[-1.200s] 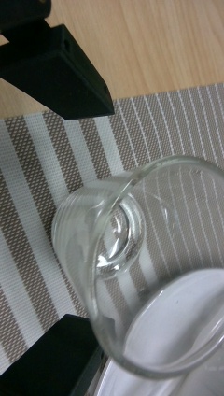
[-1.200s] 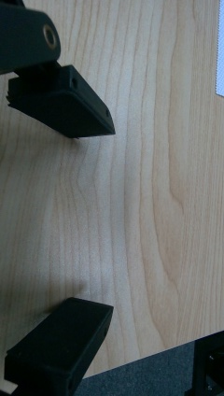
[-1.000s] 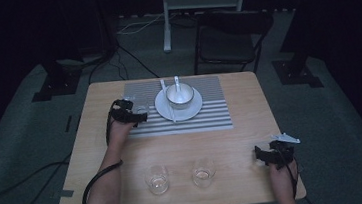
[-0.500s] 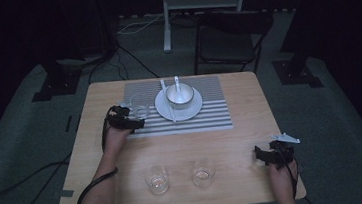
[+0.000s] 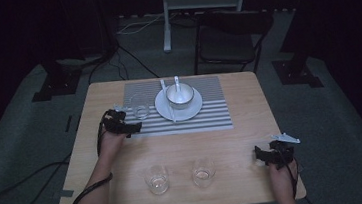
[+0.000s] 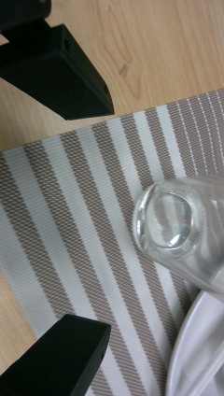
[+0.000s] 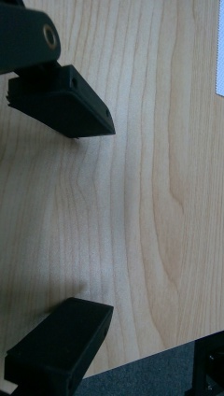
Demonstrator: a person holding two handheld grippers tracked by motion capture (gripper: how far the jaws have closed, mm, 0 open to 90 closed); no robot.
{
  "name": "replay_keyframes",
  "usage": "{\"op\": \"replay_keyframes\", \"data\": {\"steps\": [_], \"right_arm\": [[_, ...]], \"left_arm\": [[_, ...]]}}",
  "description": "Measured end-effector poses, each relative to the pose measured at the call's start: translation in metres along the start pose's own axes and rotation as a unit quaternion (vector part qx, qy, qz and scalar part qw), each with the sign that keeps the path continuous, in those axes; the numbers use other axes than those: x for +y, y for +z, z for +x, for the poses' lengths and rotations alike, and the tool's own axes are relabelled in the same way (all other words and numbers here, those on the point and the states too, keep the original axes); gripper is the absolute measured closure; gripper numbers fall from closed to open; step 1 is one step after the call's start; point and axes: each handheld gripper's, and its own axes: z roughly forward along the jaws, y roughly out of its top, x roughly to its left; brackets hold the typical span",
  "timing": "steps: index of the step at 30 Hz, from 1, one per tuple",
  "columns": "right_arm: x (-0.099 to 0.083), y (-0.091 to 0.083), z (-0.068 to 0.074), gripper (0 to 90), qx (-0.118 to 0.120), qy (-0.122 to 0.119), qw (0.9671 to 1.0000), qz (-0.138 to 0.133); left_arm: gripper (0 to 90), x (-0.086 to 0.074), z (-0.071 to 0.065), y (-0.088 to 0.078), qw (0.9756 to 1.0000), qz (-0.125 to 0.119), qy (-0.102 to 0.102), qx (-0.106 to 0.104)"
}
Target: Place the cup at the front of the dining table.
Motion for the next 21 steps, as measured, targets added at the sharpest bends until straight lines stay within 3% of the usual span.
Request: {"op": "replay_keyframes", "data": {"steps": [10, 12, 18, 21], "right_arm": [[0.000, 0.000, 0.000, 11.6, 0.000, 0.000, 1.0000, 0.000], [0.000, 0.000, 0.000, 11.7, 0.000, 0.000, 1.0000, 0.000], [0.000, 0.000, 0.000, 11.7, 0.000, 0.000, 1.0000, 0.000], [0.000, 0.000, 0.000, 11.6, 0.000, 0.000, 1.0000, 0.000]], "left_arm": [[0.8, -0.013, 0.003, -0.015, 0.9999, -0.010, 0.003, -0.004], [0.8, -0.017, 0.003, -0.018, 0.9998, -0.014, -0.007, -0.013], [0.8, -0.028, 0.000, -0.027, 0.9998, -0.017, 0.010, -0.008], [0.8, -0.033, 0.002, -0.031, 0.9997, -0.020, 0.006, -0.011]]}}
